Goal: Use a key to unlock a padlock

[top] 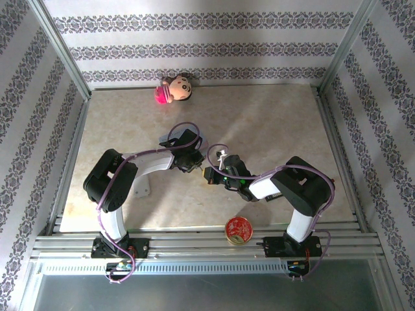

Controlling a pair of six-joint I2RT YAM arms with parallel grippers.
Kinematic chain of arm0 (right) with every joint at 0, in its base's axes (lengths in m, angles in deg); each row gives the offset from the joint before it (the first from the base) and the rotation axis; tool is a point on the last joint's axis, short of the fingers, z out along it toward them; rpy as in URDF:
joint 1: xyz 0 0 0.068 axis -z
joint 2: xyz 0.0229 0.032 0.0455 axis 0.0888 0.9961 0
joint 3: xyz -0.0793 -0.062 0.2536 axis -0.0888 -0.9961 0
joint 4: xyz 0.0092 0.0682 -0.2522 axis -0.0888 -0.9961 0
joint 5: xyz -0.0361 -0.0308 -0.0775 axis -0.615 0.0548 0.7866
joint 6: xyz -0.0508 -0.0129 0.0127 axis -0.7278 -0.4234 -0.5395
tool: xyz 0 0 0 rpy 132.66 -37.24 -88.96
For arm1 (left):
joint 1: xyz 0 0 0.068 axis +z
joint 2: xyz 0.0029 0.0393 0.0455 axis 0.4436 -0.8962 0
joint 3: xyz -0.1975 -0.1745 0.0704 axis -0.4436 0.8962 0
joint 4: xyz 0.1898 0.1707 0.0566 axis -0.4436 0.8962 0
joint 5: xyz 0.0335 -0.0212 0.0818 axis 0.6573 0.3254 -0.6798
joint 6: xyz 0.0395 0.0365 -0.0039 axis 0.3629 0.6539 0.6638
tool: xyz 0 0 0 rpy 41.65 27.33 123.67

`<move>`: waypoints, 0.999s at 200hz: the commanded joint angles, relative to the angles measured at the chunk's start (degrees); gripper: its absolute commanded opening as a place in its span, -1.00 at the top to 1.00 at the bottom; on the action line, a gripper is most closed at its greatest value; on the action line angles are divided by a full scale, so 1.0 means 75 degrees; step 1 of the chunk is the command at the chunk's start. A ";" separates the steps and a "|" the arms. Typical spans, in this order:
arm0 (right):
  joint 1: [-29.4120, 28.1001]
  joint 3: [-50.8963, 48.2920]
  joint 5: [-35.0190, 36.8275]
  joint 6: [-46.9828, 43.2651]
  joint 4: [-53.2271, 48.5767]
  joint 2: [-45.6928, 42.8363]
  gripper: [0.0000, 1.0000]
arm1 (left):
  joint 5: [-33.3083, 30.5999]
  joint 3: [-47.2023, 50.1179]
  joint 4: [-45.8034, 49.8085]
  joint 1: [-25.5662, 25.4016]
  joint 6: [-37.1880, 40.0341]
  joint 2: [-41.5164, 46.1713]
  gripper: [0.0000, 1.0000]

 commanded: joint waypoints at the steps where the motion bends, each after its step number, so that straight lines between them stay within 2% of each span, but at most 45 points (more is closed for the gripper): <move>1: -0.0016 -0.0072 0.0394 0.0070 0.0647 -0.0241 1.00 | 0.0379 0.0173 0.0117 -0.0032 -0.0165 0.0217 0.67; 84: 0.0129 -0.0191 0.0160 0.0380 0.1114 -0.0156 1.00 | 0.0437 0.0231 0.0046 -0.0037 -0.0215 0.0235 0.67; 200: 0.0116 0.0223 -0.0133 0.0866 0.1707 0.0588 1.00 | 0.0625 0.0152 -0.0013 -0.0032 -0.0219 0.0176 0.68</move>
